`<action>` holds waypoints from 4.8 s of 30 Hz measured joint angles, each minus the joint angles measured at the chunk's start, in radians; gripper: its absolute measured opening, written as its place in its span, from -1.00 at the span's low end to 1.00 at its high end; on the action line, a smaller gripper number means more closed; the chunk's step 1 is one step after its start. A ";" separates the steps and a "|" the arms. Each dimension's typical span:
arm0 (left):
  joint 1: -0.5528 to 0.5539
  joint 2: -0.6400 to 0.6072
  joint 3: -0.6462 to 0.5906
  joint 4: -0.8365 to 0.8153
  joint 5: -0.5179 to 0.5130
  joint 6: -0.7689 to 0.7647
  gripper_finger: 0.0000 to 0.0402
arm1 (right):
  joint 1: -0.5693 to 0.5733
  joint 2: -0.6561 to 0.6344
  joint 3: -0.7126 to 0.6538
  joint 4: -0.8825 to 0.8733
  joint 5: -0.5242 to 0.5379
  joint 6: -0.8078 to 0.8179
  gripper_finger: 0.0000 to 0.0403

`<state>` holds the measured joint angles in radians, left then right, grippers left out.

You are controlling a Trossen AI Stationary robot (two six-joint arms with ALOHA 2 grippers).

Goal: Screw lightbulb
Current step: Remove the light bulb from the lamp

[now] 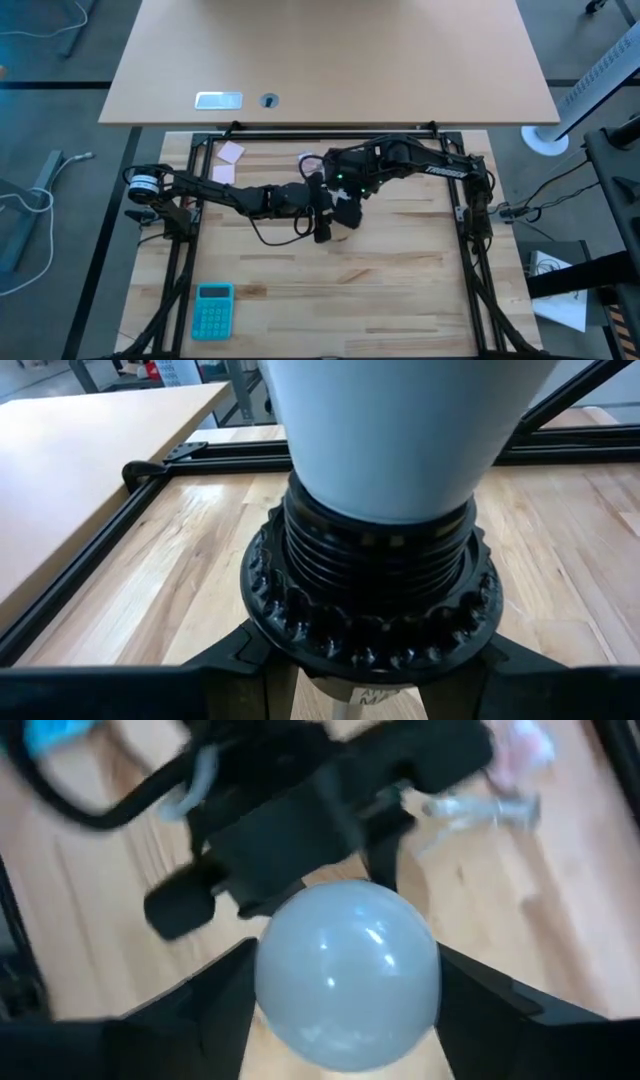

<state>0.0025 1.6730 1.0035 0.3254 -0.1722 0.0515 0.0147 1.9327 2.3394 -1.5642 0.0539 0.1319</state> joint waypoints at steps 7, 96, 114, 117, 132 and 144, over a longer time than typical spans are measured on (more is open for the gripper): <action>0.000 0.000 0.000 0.000 -0.007 -0.001 -0.27 | -0.003 0.000 0.000 -0.008 0.003 -0.515 0.23; 0.035 0.147 -0.035 0.423 0.015 -0.095 -0.02 | -0.006 -0.217 0.014 -0.007 0.066 0.118 0.47; 0.035 0.147 -0.035 0.399 0.018 -0.110 -0.02 | -0.076 -0.137 0.011 -0.006 0.074 0.353 0.41; 0.035 0.146 -0.035 0.372 0.045 -0.113 -0.02 | -0.072 -0.174 0.013 -0.005 0.109 0.354 0.38; 0.040 0.041 -0.034 0.168 0.050 -0.092 0.30 | -0.053 -0.268 0.014 -0.007 0.264 0.389 0.29; 0.037 -0.038 -0.034 -0.043 0.078 -0.130 0.48 | -0.044 -0.261 0.012 -0.004 0.263 0.506 0.27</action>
<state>0.0392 1.6346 0.9695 0.2828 -0.0943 -0.0787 -0.0289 1.6718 2.3516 -1.5677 0.3164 0.6382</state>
